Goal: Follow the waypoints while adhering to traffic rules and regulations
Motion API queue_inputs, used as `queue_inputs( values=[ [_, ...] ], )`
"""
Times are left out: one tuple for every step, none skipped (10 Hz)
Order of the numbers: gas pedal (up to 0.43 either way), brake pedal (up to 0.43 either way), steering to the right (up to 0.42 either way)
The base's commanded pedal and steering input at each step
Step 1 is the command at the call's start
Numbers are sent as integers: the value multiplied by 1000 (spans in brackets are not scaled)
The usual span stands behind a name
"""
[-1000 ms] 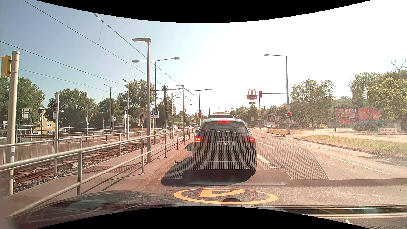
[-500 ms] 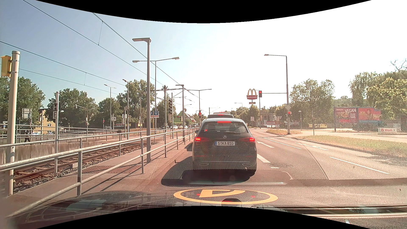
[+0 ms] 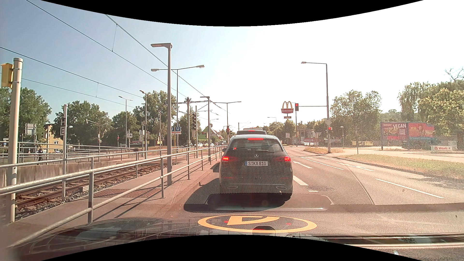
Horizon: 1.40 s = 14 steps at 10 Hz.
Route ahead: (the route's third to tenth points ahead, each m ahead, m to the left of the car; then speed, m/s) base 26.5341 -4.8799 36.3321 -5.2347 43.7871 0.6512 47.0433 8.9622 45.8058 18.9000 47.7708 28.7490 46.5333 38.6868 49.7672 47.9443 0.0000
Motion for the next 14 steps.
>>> queue_inputs(
  values=[
    [0, 165, 6],
    [0, 165, 6],
    [0, 165, 6],
    [0, 165, 6],
    [0, 165, 6],
    [0, 165, 6],
    [0, 165, 6],
    [0, 165, 6],
    [0, 165, 6],
    [0, 165, 6],
    [0, 165, 6],
    [0, 165, 6],
    [0, 165, 6],
    [0, 165, 6]
  ],
)
